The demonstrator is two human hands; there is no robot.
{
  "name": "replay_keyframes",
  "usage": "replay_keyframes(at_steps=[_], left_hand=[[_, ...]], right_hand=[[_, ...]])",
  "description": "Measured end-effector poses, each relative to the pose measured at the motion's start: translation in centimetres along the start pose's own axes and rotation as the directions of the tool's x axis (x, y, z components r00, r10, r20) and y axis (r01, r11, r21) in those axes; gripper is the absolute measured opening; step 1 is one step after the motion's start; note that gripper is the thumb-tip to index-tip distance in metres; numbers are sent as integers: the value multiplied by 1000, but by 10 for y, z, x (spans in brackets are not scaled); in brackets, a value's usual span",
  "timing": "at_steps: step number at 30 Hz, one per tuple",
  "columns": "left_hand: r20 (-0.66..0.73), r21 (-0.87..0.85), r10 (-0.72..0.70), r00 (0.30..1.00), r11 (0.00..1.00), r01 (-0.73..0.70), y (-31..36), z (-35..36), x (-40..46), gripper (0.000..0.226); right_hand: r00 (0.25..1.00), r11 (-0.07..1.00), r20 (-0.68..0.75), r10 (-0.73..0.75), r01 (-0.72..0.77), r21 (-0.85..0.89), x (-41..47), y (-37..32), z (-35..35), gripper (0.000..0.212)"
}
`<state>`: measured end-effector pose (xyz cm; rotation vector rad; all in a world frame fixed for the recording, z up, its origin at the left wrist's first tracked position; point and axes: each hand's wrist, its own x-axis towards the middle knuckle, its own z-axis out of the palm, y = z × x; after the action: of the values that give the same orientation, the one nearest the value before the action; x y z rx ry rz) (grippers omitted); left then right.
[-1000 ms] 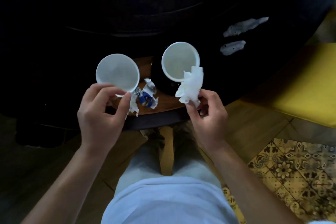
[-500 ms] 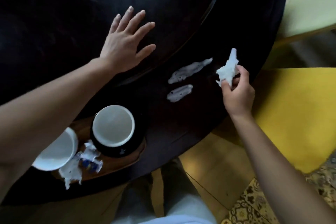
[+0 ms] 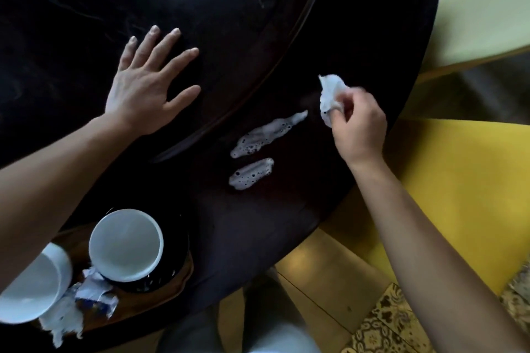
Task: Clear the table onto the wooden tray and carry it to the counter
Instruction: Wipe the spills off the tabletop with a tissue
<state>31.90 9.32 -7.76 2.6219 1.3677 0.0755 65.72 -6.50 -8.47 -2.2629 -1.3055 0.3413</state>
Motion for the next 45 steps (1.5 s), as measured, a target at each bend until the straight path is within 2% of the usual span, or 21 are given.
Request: replay_keyframes(at_steps=[5, 9, 17, 22, 26, 31, 37, 42, 45], left_hand=[[-1, -14, -2, 1000, 1000, 2, 1, -1, 0, 68], [-2, -19, 4, 1000, 1000, -4, 0, -1, 0, 68], [-5, -20, 17, 1000, 1000, -17, -3, -1, 0, 67], [-4, -16, 13, 1000, 1000, -13, -4, 0, -1, 66], [-2, -15, 7, 1000, 1000, -7, -2, 0, 1, 65], [-6, -20, 9, 1000, 1000, -9, -3, 2, 3, 65], [-8, -13, 5, 1000, 1000, -5, -2, 1, 3, 65], [-10, -12, -1, 1000, 1000, 1, -1, 1, 4, 66], [-8, -15, -1, 1000, 1000, 1, 0, 1, 5, 65]], right_hand=[[995, 994, 54, 87, -83, -77, 32, -16, 21, 27], [991, 993, 129, -32, 46, -109, -15, -35, 32, 25], [957, 989, 268, -113, 134, -60, -91, -44, 18, 20], [998, 997, 52, -29, 32, -71, -14, -49, 9, 34], [991, 992, 136, -12, 28, -119, 23, -64, 32, 39], [978, 980, 181, -105, 132, -147, -47, -73, 46, 24], [953, 974, 251, -168, 200, -109, -95, -62, 32, 19], [989, 984, 70, -128, 136, -118, -28, -65, 33, 25], [981, 970, 126, -149, 169, -174, -6, -73, 44, 26]])
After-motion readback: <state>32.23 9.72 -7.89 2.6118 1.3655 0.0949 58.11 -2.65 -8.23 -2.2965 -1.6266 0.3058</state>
